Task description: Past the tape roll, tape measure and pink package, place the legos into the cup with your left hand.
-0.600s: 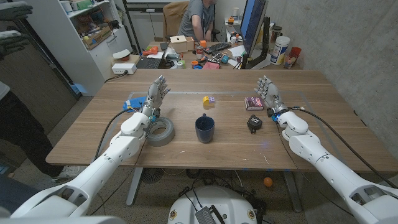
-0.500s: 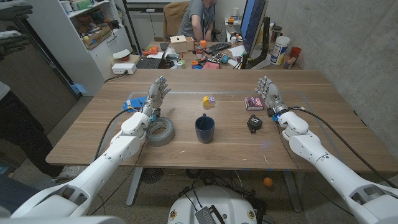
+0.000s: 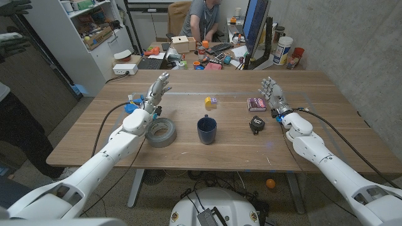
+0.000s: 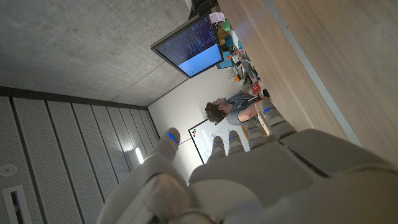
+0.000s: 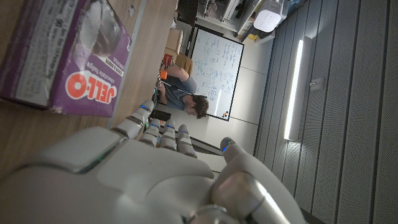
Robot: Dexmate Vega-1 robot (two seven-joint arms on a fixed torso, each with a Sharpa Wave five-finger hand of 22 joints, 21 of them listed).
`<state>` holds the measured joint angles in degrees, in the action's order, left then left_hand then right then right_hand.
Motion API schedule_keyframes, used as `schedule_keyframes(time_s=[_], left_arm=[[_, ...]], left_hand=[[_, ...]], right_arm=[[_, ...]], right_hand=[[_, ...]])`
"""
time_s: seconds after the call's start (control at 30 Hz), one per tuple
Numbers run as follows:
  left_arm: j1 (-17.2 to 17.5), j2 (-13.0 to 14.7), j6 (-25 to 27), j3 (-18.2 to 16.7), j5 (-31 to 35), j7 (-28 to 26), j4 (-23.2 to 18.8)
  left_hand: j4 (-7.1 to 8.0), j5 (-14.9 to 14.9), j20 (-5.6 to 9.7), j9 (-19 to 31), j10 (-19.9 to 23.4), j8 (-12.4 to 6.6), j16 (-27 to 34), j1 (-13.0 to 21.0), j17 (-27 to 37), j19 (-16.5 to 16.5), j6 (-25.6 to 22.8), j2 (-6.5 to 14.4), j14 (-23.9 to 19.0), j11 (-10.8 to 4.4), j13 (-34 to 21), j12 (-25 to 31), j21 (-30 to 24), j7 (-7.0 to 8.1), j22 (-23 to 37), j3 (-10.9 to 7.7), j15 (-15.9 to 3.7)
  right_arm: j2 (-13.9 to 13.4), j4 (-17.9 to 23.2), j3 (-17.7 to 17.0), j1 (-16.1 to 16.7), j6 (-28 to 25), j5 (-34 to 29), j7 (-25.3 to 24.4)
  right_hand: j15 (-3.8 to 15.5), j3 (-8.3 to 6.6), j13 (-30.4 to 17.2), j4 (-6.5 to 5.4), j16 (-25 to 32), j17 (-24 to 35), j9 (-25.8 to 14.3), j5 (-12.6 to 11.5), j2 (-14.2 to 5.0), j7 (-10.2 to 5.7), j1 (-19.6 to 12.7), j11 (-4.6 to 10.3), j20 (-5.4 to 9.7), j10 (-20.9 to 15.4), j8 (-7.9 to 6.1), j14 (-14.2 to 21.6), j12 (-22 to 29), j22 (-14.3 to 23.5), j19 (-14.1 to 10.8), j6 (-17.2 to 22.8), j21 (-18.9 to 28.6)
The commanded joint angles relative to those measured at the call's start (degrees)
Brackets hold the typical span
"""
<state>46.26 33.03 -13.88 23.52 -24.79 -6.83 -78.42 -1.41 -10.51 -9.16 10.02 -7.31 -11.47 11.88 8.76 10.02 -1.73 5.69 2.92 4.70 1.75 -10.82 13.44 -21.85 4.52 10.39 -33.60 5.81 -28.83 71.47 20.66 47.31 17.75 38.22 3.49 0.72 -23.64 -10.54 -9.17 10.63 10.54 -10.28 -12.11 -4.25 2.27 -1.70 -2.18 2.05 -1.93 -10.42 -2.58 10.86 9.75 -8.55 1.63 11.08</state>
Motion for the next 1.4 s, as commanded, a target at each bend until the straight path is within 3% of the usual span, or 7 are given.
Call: schedule_keyframes(time_s=[0.03, 0.27, 0.7, 1.07, 1.17, 1.33, 1.4], left_arm=[[-1.78, 4.18, 3.39, 1.24, 7.88, -3.29, -3.60], [-4.17, 6.76, 5.03, 1.95, 11.88, -2.31, -5.15], [-10.03, 10.73, 8.34, 4.10, 19.88, 1.50, -8.00], [-15.70, 13.02, 9.81, 6.13, 25.92, 6.37, -9.51], [-17.11, 13.07, 9.06, 6.59, 28.50, 6.01, -9.45], [-19.32, 12.94, 9.07, 7.16, 31.21, 6.84, -9.75], [-20.20, 12.79, 9.15, 7.37, 31.93, 7.45, -9.85]], left_hand=[[-2.10, 0.24, -0.16, 0.14, 1.02, -0.49, 0.19, 2.01, 0.28, -1.12, -0.93, -0.99, -1.48, -0.13, -0.28, 0.55, 0.04, 1.96, 0.08, -0.09, -0.31], [-5.06, 0.26, -0.36, 0.19, 2.86, -0.35, 0.88, 4.23, 0.50, -3.92, -2.55, -2.37, -5.46, 0.00, -0.47, 0.85, -0.30, 5.32, 0.26, 0.07, -1.62], [-8.27, -0.33, -1.62, 0.30, 3.06, -0.39, 0.24, 8.07, 0.64, -6.88, -3.47, -5.09, -5.79, -0.57, -0.62, 0.54, -0.54, 6.84, 0.20, 0.47, -1.82], [-8.96, -1.00, -1.94, 0.39, 3.56, 0.20, -0.16, 12.26, 0.72, -7.92, -2.48, -7.23, -6.02, -0.56, -0.76, 0.40, 0.02, 7.55, 0.19, 0.92, -1.68], [-9.09, -1.50, -1.06, 0.47, 3.59, 0.36, -0.30, 15.18, 0.75, -9.27, -1.25, -9.03, -6.14, -0.30, -0.86, 0.25, 0.11, 4.94, 0.16, 1.46, -1.47], [-9.14, -2.20, -0.02, 0.52, 4.42, -0.09, -0.39, 17.82, 0.75, -10.25, -1.85, -10.62, -6.31, 0.13, -0.94, 0.45, 0.25, 3.90, 0.12, 2.04, -1.22], [-9.11, -2.51, 0.37, 0.55, 4.59, -0.37, -0.42, 18.91, 0.75, -10.53, -2.52, -11.06, -6.35, 0.13, -0.97, 0.47, 0.35, 4.64, 0.12, 2.23, -1.28]], right_arm=[[-0.04, -0.81, -0.28, 0.03, 0.57, 0.42, 0.81], [-0.17, -0.80, -0.37, 0.00, 0.77, 0.47, 1.11], [-0.23, -0.84, -0.58, 0.02, 1.43, 0.54, 1.48], [-0.05, -1.30, -0.83, 0.31, 2.27, 0.85, 1.90], [0.05, -1.30, -0.89, 0.34, 2.70, 0.84, 2.00], [0.10, -1.26, -0.97, 0.35, 3.09, 0.86, 2.14], [0.17, -1.34, -1.01, 0.36, 3.34, 0.94, 2.32]], right_hand=[[-0.12, -0.26, -0.19, 0.06, 0.37, 0.18, -0.15, -0.46, -2.88, 0.53, 0.01, -0.57, 0.14, -0.27, -0.44, -0.17, 0.28, 0.28, -0.52, 0.05, 0.26], [-0.14, -0.20, -0.19, 0.08, 0.38, 0.17, -0.16, -0.46, -2.81, 0.54, 0.01, -0.66, 0.07, -0.38, -0.48, -0.12, 0.31, 0.28, -0.52, 0.18, 0.27], [-0.31, -0.12, -0.19, 0.11, 0.41, 0.15, -0.16, -0.49, -2.75, 0.53, 0.01, -0.67, 0.04, -0.54, -0.54, 0.03, 0.35, 0.28, -0.53, 0.38, 0.28], [-0.37, -0.06, -0.19, 0.13, 0.42, 0.14, -0.17, -0.50, -2.72, 0.57, 0.01, -0.61, 0.02, -0.71, -0.56, 0.14, 0.39, 0.28, -0.54, 0.48, 0.28], [-0.40, -0.04, -0.19, 0.13, 0.43, 0.14, -0.17, -0.50, -2.70, 0.54, 0.01, -0.60, 0.02, -0.73, -0.57, 0.16, 0.39, 0.28, -0.53, 0.52, 0.28], [-0.41, 0.01, -0.19, 0.13, 0.44, 0.14, -0.17, -0.50, -2.64, 0.59, 0.03, -0.64, -0.02, -0.85, -0.60, 0.23, 0.42, 0.27, -0.54, 0.63, 0.28], [-0.42, 0.04, -0.19, 0.13, 0.45, 0.14, -0.17, -0.50, -2.61, 0.60, 0.04, -0.68, -0.03, -0.91, -0.62, 0.26, 0.44, 0.27, -0.55, 0.69, 0.29]])
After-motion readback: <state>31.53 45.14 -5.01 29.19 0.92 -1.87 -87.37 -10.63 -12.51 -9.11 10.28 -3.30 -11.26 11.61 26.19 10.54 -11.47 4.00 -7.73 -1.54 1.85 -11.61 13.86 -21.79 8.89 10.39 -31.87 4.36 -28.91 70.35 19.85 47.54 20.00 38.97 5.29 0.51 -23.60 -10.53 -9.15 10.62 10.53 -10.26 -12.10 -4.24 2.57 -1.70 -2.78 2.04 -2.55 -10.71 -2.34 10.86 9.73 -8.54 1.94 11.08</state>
